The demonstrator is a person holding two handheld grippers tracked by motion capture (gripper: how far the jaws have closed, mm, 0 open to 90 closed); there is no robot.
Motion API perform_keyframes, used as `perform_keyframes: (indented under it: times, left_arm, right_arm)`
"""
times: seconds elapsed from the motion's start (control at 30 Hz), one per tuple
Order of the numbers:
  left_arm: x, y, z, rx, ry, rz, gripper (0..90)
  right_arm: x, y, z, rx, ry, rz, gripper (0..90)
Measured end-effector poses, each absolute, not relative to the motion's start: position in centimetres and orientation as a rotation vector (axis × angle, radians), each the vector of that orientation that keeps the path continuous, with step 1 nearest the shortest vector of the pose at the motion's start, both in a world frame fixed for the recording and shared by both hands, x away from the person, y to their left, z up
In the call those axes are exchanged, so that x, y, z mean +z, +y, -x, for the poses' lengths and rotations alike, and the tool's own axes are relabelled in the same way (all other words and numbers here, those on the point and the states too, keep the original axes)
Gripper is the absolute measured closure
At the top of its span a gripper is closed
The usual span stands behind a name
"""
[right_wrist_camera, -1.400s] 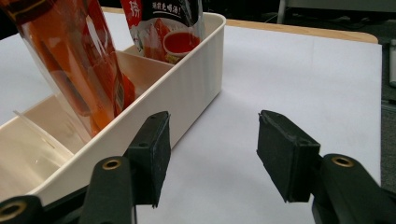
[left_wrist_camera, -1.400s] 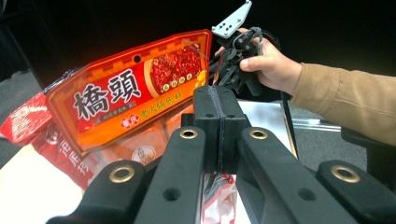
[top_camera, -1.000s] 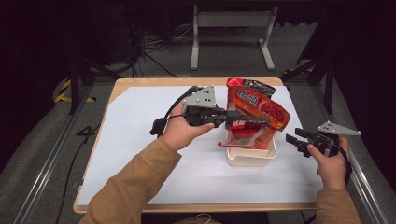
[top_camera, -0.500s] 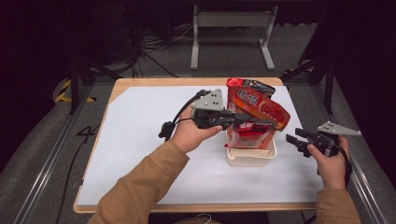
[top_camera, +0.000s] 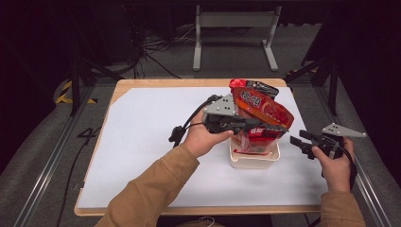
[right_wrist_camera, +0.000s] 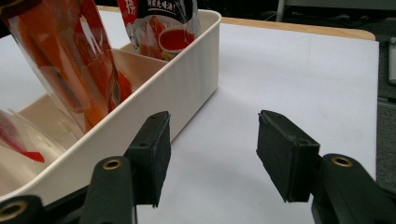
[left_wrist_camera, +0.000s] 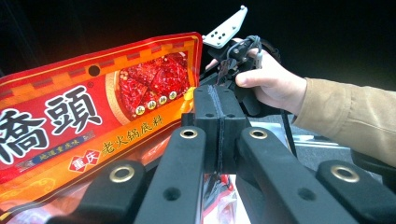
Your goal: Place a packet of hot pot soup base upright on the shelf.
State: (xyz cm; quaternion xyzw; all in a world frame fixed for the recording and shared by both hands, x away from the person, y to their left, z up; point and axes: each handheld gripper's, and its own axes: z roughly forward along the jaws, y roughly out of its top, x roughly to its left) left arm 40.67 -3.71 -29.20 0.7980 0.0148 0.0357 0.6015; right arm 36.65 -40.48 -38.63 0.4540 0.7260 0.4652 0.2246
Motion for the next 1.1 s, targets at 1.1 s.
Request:
perform_keyframes:
  times: [1.1]
  left_arm:
    - [-33.0,-4.9,-41.4,0.053,0.064,-1.893,89.8]
  right_arm:
    - [-38.8,-40.6,-36.9,1.279,2.005,-1.263,44.6]
